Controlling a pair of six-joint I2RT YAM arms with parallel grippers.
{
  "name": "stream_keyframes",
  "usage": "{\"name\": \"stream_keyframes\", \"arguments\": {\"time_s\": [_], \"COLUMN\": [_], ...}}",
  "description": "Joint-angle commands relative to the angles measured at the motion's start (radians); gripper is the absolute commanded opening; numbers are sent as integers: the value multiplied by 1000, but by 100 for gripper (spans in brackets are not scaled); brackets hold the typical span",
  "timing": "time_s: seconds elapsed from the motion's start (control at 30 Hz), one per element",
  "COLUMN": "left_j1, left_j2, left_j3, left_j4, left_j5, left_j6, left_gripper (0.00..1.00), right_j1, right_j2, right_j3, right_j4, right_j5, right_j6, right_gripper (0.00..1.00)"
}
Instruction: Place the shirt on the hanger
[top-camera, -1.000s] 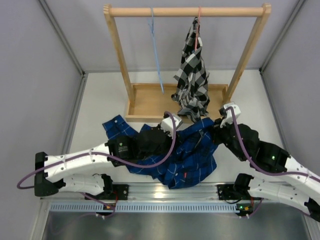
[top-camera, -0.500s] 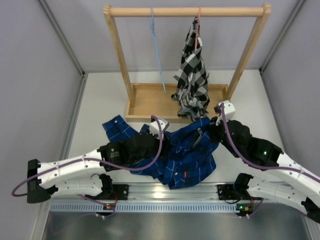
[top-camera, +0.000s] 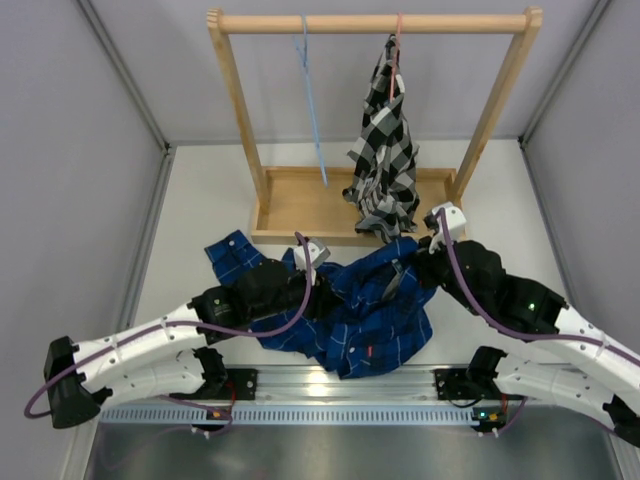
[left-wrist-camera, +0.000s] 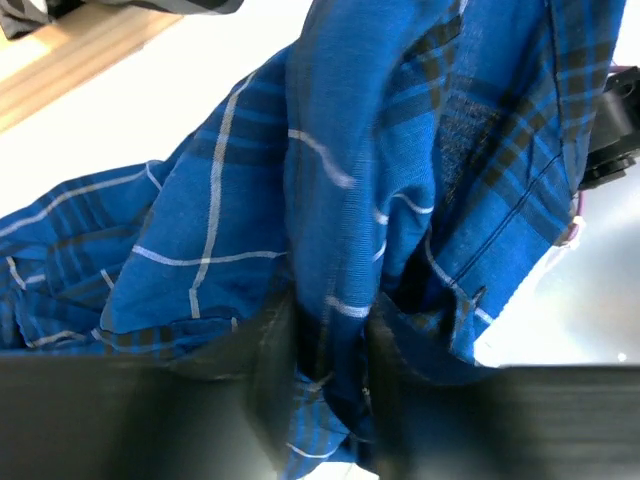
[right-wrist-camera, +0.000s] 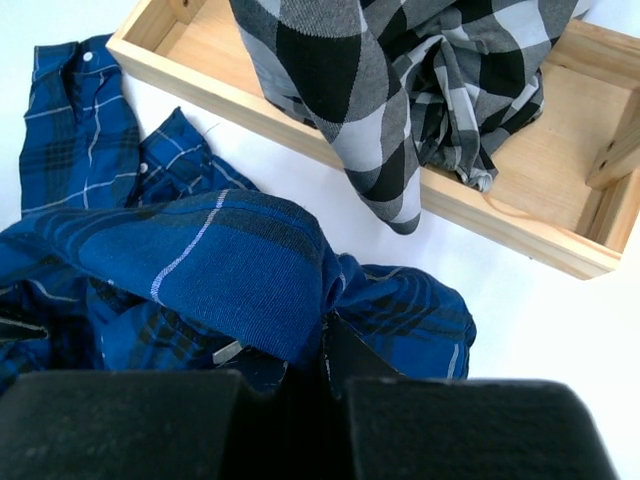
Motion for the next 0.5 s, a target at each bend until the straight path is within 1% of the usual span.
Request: {"name": "stream_keyframes", "arguments": {"time_s": [0.0, 0.03, 0.1, 0.13, 0.17, 0.23, 0.27, 0.33, 0.37, 0.43, 0.47], "left_j1": [1, 1, 1, 1, 1, -2, -4, -18, -21, -22, -22], "left_j2": [-21, -22, -22, -15, 1, 26, 43, 49, 40, 17, -3], "left_j3": [29, 40, 58, 87, 103, 155, 167, 186, 189, 184, 178], "left_j4": [8, -47, -99, -132, -197, -260, -312, -348, -360, -359, -360], "left_j5": [21, -13, -74, -134, -159, -186, -205, -229, -240, -231, -217], "left_j6": [13, 14, 20, 20, 20, 19, 16, 8, 10, 14, 19], "left_gripper": [26, 22, 15, 15, 15, 15, 15, 14, 15, 19, 25], "right_j1": [-33, -39, -60, -71, -95, -132, -176, -218, -255, -287, -309], "right_j2": [-27, -25, -16, -11, -8, -4, 1, 6, 10, 18, 22], "right_j3": [26, 25, 25, 25, 25, 28, 34, 38, 45, 48, 52], "right_j4": [34, 34, 33, 27, 22, 15, 12, 4, 4, 2, 4], "right_j5": [0, 6, 15, 35, 48, 49, 45, 20, 13, -30, -55], "right_j6": [-27, -31, -43, -46, -49, -54, -57, -70, -76, -89, -90], "right_gripper": [0, 0, 0, 0, 0, 0, 0, 0, 0, 0, 0]}}
